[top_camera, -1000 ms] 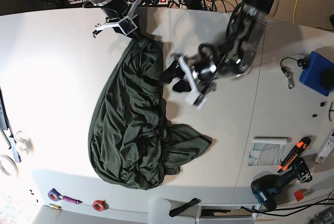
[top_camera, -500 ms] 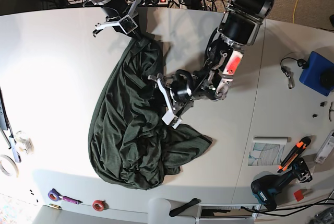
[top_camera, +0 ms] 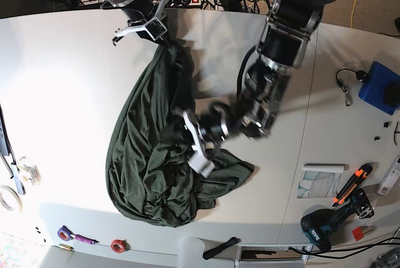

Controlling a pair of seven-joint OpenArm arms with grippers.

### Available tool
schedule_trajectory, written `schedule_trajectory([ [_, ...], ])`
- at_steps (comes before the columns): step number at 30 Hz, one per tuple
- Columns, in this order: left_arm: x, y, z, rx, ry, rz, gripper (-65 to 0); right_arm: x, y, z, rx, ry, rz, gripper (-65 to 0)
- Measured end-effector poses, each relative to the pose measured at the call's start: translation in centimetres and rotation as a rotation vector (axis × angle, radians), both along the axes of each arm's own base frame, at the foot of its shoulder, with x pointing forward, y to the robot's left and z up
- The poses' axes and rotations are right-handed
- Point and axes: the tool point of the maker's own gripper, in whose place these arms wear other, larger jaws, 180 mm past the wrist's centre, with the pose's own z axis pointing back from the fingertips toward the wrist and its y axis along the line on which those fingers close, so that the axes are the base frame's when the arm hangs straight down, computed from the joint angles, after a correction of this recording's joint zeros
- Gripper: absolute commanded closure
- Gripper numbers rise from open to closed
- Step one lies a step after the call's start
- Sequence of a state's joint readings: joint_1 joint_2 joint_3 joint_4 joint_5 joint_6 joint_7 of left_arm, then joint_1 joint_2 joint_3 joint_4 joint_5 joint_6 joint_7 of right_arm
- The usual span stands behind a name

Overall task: Layout the t-shirt on the table in an organized manner, then fold the t-shirt properly
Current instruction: 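Grasp the shirt with the left gripper and lift it off the table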

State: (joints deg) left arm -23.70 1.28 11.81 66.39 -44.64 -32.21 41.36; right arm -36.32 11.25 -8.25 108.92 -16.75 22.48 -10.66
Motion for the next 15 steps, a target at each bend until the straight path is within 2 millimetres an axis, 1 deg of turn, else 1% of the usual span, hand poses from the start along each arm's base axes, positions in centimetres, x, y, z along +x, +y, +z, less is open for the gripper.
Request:
schedule_trajectory([
  [2, 1.3, 1.1, 1.8, -0.054, -0.007, 0.022, 0.0, 1.6, 0.6, 2.3, 0.017, -0.076, 0.008, 0.0],
  [5, 3.2, 2.9, 4.4, -0.133, -0.032, 0.068, 0.0, 4.4, 1.3, 5.9, 0.041, -0.196, 0.009, 0.0],
  [7, 4.5, 4.4, 5.3, -0.126, -0.051, 0.099, 0.0, 5.5, 2.0, 7.5, 0.063, -0.246, 0.019, 0.0],
  [9, 5.9, 5.9, 6.7, -0.129, -0.084, 0.13, 0.0, 6.4, 3.1, 8.6, 0.11, -0.271, 0.03, 0.0],
  [12, 7.7, 8.3, 8.4, -0.099, -0.138, 0.162, 0.0, 7.8, 5.8, 10.8, 0.206, -0.325, 0.052, 0.0],
  [15, 9.0, 10.8, 9.6, -0.04, -0.181, 0.182, 0.0, 8.2, 9.5, 12.4, 0.278, -0.348, 0.105, 0.0],
])
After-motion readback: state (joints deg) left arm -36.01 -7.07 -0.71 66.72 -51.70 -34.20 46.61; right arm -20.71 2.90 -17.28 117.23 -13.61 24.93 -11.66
